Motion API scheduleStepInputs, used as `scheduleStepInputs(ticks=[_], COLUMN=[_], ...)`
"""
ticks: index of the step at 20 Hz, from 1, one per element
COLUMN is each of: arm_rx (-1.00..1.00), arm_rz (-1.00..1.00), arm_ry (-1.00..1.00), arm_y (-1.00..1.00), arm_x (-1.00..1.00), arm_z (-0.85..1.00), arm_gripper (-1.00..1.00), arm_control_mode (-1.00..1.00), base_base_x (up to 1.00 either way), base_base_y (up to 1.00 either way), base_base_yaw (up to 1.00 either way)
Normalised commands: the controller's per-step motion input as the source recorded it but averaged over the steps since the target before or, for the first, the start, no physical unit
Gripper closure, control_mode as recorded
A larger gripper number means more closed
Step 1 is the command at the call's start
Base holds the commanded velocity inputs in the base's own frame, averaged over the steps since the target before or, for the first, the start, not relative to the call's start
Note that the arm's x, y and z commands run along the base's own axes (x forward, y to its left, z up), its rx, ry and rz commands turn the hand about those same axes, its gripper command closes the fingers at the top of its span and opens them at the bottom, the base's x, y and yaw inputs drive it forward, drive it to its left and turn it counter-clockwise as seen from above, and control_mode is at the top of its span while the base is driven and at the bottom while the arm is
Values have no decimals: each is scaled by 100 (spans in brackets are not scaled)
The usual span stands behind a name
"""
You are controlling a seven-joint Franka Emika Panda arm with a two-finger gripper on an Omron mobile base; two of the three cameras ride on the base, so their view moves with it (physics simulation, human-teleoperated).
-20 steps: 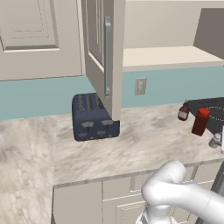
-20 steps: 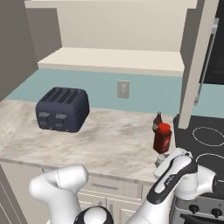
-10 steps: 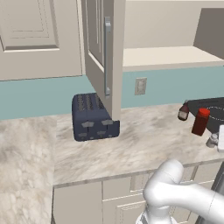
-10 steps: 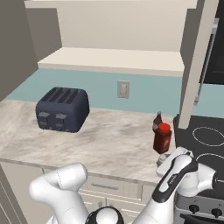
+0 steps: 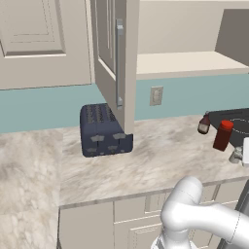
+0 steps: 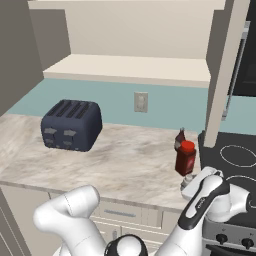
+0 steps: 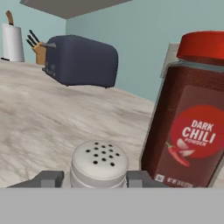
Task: Collect the paprika, ketchup, and shaker from the cabinet and place them next to the stove.
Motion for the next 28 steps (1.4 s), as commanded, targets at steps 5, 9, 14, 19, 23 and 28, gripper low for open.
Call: scheduleStepInputs(ticks=[5, 9, 14, 19, 23, 28], arm_rx=[0, 0, 0, 0, 0, -1], arm_rz=[0, 0, 0, -1, 0, -1], arm_ry=[0, 0, 0, 0, -2, -2], arm_y=[-2, -2, -8, -2, 0, 20], arm_x=[-8, -9, -11, -19, -36, -47], arm_z=[-18, -1, 4, 30, 50, 42], arm_gripper=[-100, -100, -100, -100, -100, -100], arm_control_mode=[-100, -100, -100, -100, -100, -100], base_base_x=[0, 0, 0, 0, 0, 0], base_base_y=[0, 0, 0, 0, 0, 0], base_base_yaw=[0, 0, 0, 0, 0, 0])
